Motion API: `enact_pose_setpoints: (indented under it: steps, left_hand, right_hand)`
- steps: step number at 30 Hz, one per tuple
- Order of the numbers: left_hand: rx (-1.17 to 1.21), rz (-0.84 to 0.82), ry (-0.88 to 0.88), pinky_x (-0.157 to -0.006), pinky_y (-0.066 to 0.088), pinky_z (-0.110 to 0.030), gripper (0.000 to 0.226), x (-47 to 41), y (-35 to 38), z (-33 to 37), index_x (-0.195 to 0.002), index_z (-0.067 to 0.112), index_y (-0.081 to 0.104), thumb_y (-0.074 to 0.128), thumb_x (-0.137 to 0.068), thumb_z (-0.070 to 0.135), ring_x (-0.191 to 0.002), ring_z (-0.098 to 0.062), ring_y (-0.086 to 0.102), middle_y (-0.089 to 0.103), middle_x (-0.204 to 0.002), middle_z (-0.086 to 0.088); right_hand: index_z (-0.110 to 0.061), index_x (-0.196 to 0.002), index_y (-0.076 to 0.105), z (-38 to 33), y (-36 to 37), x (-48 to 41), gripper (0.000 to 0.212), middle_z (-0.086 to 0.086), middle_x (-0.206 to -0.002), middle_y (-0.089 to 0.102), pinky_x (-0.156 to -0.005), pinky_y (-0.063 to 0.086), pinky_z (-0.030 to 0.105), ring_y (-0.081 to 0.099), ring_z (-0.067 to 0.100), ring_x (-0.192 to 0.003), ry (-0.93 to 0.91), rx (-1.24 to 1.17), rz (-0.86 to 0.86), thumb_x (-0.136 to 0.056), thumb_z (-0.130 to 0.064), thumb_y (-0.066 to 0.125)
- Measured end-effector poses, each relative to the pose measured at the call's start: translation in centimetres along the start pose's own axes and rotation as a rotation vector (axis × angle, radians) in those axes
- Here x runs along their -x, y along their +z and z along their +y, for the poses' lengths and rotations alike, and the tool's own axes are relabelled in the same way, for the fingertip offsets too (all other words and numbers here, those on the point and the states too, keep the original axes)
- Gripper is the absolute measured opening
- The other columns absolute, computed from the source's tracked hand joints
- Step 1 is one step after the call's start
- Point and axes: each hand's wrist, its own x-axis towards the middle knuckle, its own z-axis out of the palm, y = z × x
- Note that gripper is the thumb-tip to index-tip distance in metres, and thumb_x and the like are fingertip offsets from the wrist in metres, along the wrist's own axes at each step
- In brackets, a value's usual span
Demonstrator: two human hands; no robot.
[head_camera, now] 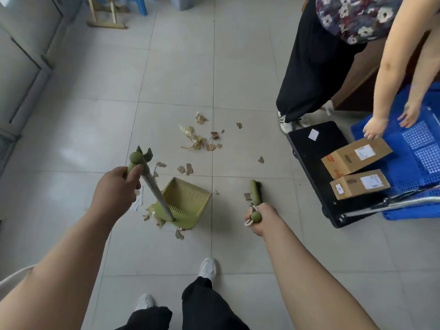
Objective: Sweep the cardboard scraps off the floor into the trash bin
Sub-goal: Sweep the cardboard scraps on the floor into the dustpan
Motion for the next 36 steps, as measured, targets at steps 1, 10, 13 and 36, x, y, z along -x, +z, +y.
enact_pose_setpoints:
  steps: [1, 10, 13, 36]
  left_hand:
    - [0.011, 0.007, -0.012, -0.046, 0.032, -0.027, 0.044, 0.0, 0.1, 0.0, -0.081, 0.0, 0.059, 0.047, -0.099, 0.038, -0.045, -0.019, 0.047, 0.054, -0.058, -0.003]
    - [0.064, 0.051, -0.055, -0.044, 0.03, -0.026, 0.043, -0.3, -0.1, 0.4, -0.077, 0.003, 0.058, 0.047, -0.098, 0.038, -0.041, -0.019, 0.043, 0.052, -0.054, -0.002]
    - [0.071, 0.059, -0.051, -0.045, 0.03, -0.026, 0.042, -0.9, -0.5, 0.6, -0.077, 0.004, 0.057, 0.047, -0.099, 0.038, -0.04, -0.018, 0.043, 0.052, -0.055, -0.001]
    - [0.033, -0.012, 0.015, -0.045, 0.032, -0.027, 0.044, -15.2, -4.1, 1.7, -0.077, 0.003, 0.058, 0.046, -0.099, 0.04, -0.037, -0.013, 0.042, 0.052, -0.055, -0.002]
  right_hand:
    - [-0.013, -0.066, 0.034, 0.2, 1.1, 0.2, 0.034, 0.001, -0.03, 0.039, -0.049, 0.018, 0.023, 0.034, 0.01, -0.022, 0.018, 0.031, -0.024, -0.091, 0.0, 0.015]
    - [-0.012, -0.071, 0.036, -1.6, 6.4, 2.0, 0.031, 0.003, -0.032, 0.036, -0.029, 0.026, 0.007, 0.032, 0.011, -0.019, 0.01, 0.12, -0.155, -0.082, 0.006, 0.014]
    - [-0.012, -0.066, 0.035, -2.7, 5.8, 2.4, 0.028, 0.001, -0.034, 0.036, -0.026, 0.023, 0.008, 0.031, 0.01, -0.02, 0.009, 0.118, -0.17, -0.074, 0.007, 0.016]
    - [-0.01, -0.066, 0.034, -11.3, 12.5, -6.8, 0.037, 0.005, -0.045, 0.036, -0.033, 0.029, 0.004, 0.031, 0.008, -0.017, -0.115, 0.074, 0.044, -0.097, -0.002, 0.014]
